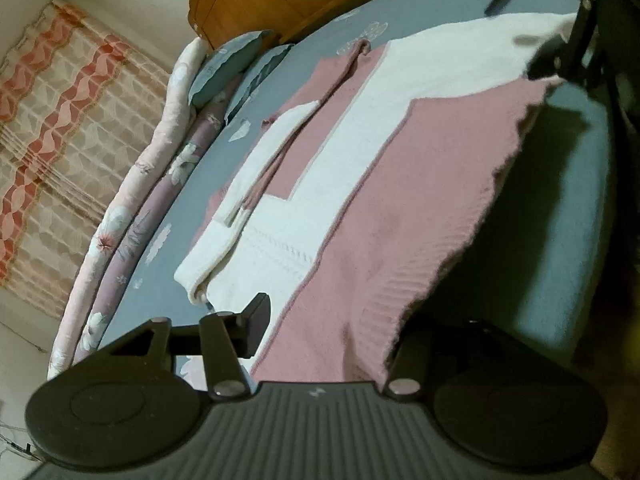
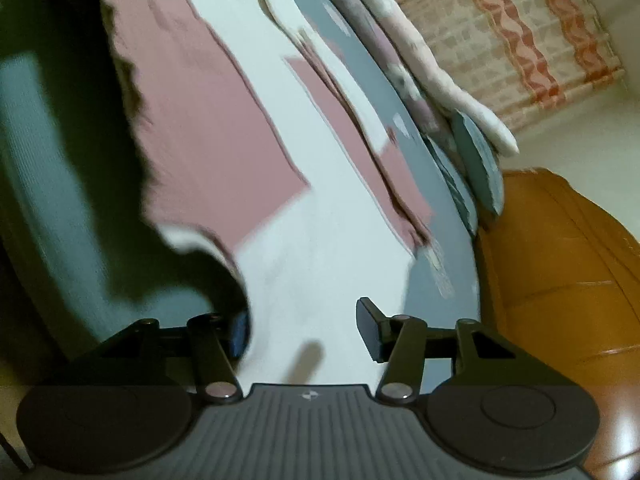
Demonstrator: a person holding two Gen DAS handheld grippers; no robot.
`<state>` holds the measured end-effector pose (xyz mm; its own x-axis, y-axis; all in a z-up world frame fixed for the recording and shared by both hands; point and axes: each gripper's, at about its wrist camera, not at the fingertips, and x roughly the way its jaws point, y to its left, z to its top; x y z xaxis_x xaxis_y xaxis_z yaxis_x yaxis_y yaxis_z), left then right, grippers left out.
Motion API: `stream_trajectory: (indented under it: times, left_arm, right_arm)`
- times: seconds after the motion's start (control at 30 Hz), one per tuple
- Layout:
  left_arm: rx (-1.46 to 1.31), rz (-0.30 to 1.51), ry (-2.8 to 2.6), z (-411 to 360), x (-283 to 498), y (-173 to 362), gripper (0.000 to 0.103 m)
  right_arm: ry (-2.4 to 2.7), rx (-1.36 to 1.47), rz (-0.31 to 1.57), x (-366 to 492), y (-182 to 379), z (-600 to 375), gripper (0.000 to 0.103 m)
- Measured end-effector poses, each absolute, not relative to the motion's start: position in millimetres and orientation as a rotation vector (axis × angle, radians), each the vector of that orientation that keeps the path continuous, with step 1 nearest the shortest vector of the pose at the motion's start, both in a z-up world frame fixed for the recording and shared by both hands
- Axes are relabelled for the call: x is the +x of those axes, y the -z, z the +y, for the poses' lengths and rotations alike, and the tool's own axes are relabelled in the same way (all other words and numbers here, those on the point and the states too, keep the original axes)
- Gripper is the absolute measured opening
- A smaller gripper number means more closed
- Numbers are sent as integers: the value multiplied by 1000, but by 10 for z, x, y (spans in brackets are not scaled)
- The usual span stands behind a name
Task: Fold clothes
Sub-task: 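Close both grippers on the pink ribbed hem, then lift the hem with both grippers and fold it toward the collar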
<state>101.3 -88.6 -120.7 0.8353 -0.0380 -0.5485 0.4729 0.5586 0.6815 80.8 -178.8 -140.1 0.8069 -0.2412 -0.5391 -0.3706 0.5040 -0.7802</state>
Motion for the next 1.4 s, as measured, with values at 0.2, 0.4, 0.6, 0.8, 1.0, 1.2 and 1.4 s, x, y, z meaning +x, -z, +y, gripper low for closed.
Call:
stream_trajectory:
  times: [0.2, 0.4, 0.6, 0.8, 1.0, 1.2, 1.4]
  left_arm:
    - [959, 504, 334, -884, 940, 1292, 42]
    - [996, 505, 395, -918, 877, 1385, 13]
    - [1090, 490, 431, -943, 865, 1428, 6]
    - [1125, 498, 473, -914, 998, 1232, 6]
    - [1125, 502, 481, -910, 1180, 1065, 6]
    - [1124, 497, 472, -945, 1365, 994, 6]
    - [1130, 487, 460, -974, 1467, 948, 6]
  right_arm:
    - [-56, -1084, 678, 832, 1431, -1902, 58]
    - [-100, -1057, 693, 910, 1390, -1936, 12]
    - [-139, -1028, 703, 994, 1329, -1969, 8]
    - [-158, -967, 681, 1154, 1037, -2051, 8]
    - [-210, -892, 701, 1295, 886, -2120, 8]
    - [-220, -882, 698, 1326, 843, -2145, 8]
    - [-230, -872, 695, 1357, 800, -2170, 8]
